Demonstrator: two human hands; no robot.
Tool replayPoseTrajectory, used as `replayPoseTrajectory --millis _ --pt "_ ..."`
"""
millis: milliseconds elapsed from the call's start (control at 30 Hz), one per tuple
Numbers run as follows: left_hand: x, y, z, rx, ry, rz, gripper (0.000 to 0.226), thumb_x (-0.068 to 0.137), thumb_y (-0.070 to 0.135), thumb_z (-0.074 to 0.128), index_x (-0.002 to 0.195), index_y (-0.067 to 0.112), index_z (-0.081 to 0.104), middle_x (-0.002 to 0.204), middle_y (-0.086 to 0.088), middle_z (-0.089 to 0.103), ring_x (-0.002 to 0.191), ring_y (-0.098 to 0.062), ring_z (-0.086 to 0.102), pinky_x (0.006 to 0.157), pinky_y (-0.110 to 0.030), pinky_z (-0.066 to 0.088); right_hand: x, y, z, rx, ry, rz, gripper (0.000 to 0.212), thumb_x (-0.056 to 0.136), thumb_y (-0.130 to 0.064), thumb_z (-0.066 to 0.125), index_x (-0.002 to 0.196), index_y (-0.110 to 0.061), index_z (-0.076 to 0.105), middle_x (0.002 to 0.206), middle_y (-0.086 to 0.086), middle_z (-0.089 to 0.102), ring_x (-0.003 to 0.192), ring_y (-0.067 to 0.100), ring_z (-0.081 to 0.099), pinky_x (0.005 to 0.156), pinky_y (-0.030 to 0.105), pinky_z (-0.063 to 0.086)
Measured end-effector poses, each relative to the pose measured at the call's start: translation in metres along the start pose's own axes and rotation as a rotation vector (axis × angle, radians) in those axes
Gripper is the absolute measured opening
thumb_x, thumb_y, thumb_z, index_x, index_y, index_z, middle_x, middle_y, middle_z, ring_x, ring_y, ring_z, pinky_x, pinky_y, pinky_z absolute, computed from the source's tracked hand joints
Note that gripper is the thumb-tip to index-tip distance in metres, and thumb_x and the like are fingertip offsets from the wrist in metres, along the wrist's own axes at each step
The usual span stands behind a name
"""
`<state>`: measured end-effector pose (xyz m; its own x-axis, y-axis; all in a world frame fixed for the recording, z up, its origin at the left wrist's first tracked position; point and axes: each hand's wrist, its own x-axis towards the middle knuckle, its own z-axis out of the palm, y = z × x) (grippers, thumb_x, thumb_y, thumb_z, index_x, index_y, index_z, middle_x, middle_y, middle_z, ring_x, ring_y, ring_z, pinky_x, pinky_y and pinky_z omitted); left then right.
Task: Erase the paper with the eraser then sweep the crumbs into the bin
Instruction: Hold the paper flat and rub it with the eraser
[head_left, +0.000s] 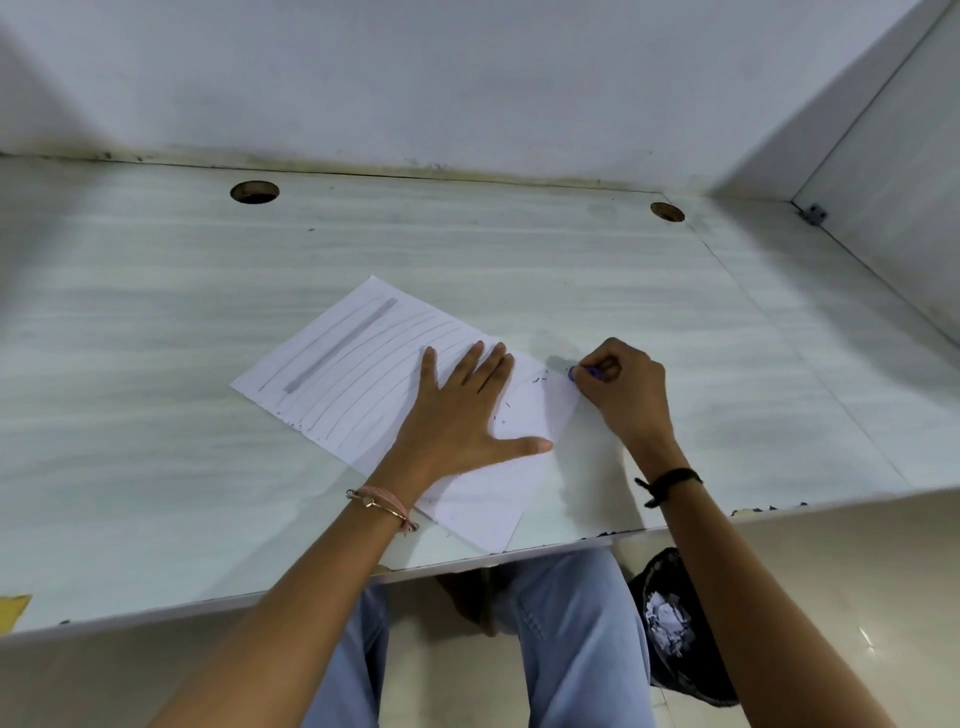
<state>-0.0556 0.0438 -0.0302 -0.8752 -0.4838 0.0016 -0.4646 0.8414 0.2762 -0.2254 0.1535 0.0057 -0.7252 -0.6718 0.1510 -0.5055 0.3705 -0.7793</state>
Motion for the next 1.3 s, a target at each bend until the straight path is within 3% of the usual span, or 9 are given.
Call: replayPoseTrajectory --millis 100,200,333,467,633,800,1033,1200,1300 --pt "-0.001 0.0 -0.01 -0.305 0.056 -0.049 0.068 0.099 0.053 0.04 0.154 0.018 0.022 0.162 0.005 0.017 0.149 -0.008 0.006 0.119 -0.045 -0.012 -0.017 -0.012 0.01 0.013 0.021 -0.046 0.01 0.08 -0.01 0.072 0.077 -0.008 0.062 0.071 0.001 0.064 0.061 0.012 0.056 0.055 0.016 0.041" --pt "-0.008 -0.003 -0.023 -0.845 0.176 -0.156 0.032 0.102 0.021 0.044 0.133 0.018 0.054 0.137 0.003 0.054 0.128 -0.008 0.041 0.109 -0.022 0.022 -0.049 -0.029 0.029 0.115 -0.121 -0.113 0.008 0.082 -0.012 0.071 0.084 -0.014 0.063 0.071 -0.012 0.067 0.062 0.007 0.061 0.062 0.021 0.049" --pt "-0.029 -0.015 -0.031 -0.821 0.219 -0.123 0.032 0.101 0.007 0.041 0.125 0.016 0.059 0.125 0.009 0.059 0.123 -0.01 0.052 0.091 -0.004 0.034 -0.074 -0.041 0.049 0.102 -0.29 -0.221 0.007 0.084 -0.004 0.066 0.086 -0.011 0.067 0.08 -0.004 0.069 0.068 0.005 0.059 0.064 0.012 0.046" --pt "-0.068 -0.031 -0.028 -0.604 0.151 -0.124 0.036 0.1 0.023 0.05 0.136 0.02 0.051 0.145 0.009 0.046 0.137 -0.009 0.038 0.114 -0.023 0.022 -0.064 -0.042 0.046 0.081 -0.252 -0.162 0.005 0.083 -0.005 0.067 0.082 -0.009 0.067 0.08 -0.001 0.069 0.066 0.001 0.059 0.062 0.009 0.045" --pt "-0.095 -0.038 -0.017 -0.132 -0.065 -0.112 0.096 0.078 0.083 0.024 0.156 0.029 0.009 0.163 0.011 -0.008 0.147 -0.001 -0.013 0.119 -0.039 -0.016 -0.071 -0.05 0.047 0.089 -0.26 -0.129 0.007 0.082 -0.004 0.068 0.086 -0.009 0.07 0.082 -0.006 0.066 0.068 -0.006 0.059 0.064 0.005 0.044" --pt "-0.098 -0.032 -0.007 0.033 0.016 -0.149 0.103 0.075 0.092 0.012 0.155 0.031 -0.012 0.161 0.009 -0.022 0.146 -0.01 -0.025 0.119 -0.049 -0.011 -0.088 -0.059 0.051 0.099 -0.39 -0.191 0.009 0.081 -0.003 0.068 0.085 -0.011 0.071 0.083 -0.003 0.071 0.069 -0.001 0.061 0.065 0.005 0.043" --pt "-0.095 -0.034 -0.001 0.078 0.034 -0.142 0.11 0.069 0.092 0.005 0.154 0.027 -0.015 0.161 0.003 -0.024 0.146 -0.018 -0.027 0.118 -0.054 -0.011 -0.096 -0.074 0.055 0.026 -0.539 -0.235 0.013 0.074 -0.001 0.072 0.078 -0.014 0.073 0.073 -0.005 0.071 0.064 -0.001 0.061 0.062 0.006 0.043" --pt "-0.096 -0.032 -0.002 0.04 0.039 -0.159 0.11 0.073 0.093 0.017 0.155 0.026 -0.014 0.16 0.005 -0.025 0.146 -0.016 -0.028 0.118 -0.053 -0.013 -0.076 -0.072 0.053 -0.021 -0.39 -0.241 0.01 0.075 -0.004 0.073 0.081 -0.012 0.074 0.077 -0.001 0.071 0.067 -0.002 0.059 0.063 0.005 0.043" --pt "-0.095 -0.033 -0.001 0.073 0.038 -0.143 0.111 0.07 0.093 0.007 0.154 0.024 -0.015 0.161 0.002 -0.024 0.146 -0.018 -0.027 0.118 -0.054 -0.011 -0.089 -0.075 0.055 -0.068 -0.494 -0.295 0.011 0.073 -0.004 0.073 0.077 -0.014 0.074 0.073 -0.003 0.071 0.065 0.003 0.06 0.062 0.007 0.043"
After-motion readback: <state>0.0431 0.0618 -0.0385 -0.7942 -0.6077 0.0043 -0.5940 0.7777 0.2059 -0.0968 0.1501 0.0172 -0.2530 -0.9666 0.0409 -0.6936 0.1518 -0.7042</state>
